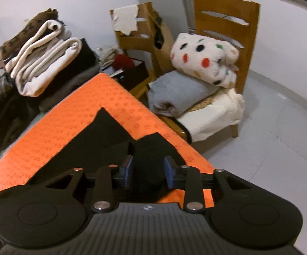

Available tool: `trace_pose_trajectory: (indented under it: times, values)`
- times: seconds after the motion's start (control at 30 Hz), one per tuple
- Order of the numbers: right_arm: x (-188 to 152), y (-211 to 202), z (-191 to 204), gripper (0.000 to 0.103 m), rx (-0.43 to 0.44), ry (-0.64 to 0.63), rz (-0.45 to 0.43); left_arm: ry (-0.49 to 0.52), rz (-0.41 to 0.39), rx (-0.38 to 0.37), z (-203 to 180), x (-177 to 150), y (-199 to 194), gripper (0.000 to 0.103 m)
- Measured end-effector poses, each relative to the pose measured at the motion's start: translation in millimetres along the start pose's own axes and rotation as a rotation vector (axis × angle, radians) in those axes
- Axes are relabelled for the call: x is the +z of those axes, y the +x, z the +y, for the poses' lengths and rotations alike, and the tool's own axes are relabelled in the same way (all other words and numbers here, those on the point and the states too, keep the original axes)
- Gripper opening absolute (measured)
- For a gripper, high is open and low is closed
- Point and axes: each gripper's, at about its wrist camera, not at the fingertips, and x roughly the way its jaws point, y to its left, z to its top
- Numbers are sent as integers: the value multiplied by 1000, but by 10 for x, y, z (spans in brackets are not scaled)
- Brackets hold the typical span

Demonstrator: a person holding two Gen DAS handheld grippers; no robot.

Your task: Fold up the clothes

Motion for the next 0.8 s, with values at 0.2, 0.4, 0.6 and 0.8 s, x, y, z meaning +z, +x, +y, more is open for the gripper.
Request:
trace_pose_trajectory:
  times: [0.2,0.4,0.6,0.8]
  values:
    - [105,291,125,10,24,-78,90,-228,44,19,96,47,392,50]
    - [137,135,233,6,9,-125,63,-324,1,42,255,42,319,3]
    - [140,65,600,19,10,-282,34,-379,1,6,356,22,195,4]
    - [147,19,1065,31,29,-478,1,-414,-7,-35,409,30,156,9]
